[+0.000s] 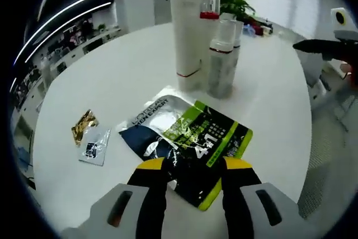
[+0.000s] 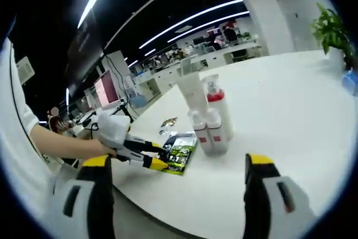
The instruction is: Arrange the skincare products in the storage area until every visible bottle or jar stands upright without overlapping.
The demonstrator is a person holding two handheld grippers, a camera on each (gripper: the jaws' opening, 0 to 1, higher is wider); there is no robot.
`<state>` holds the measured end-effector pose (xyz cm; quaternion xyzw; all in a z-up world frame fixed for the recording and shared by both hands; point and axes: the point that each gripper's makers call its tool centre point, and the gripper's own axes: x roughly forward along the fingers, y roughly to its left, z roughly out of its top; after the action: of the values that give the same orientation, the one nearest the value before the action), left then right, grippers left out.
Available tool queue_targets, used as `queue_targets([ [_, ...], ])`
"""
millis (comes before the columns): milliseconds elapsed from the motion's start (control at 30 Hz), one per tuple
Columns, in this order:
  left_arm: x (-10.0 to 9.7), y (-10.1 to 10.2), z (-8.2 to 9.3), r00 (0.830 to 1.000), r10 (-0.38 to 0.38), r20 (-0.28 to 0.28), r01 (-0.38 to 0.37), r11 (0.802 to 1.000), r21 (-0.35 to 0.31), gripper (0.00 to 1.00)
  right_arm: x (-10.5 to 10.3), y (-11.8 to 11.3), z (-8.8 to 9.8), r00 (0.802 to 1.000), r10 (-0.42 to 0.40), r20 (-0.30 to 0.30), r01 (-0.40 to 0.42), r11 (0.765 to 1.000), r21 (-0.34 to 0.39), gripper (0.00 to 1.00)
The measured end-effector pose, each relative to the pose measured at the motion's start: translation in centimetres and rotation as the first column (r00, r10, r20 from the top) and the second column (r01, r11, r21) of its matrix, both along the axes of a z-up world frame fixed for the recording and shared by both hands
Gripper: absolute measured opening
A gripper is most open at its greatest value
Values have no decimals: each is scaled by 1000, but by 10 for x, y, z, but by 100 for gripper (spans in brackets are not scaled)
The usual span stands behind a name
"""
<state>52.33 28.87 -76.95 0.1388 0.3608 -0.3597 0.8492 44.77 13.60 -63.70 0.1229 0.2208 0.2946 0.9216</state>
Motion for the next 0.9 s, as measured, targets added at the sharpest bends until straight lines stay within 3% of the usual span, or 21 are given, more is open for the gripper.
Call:
queue_targets([
  [467,-1,-1,-1,1000,-5,-5,5,1000,17,36,0,0,-1,1000,3,-6,-3,1000,-6,99],
  [600,-3,-2,0,1000,-1,-24,1,1000,11,41,0,0,-1,1000,1,-2,-1,1000,-6,99],
  [900,-9,-1,23,1000,22,-13,-22,1000,-14,49,-1,2,-1,1000,10,3,-10,1000,-13,99],
])
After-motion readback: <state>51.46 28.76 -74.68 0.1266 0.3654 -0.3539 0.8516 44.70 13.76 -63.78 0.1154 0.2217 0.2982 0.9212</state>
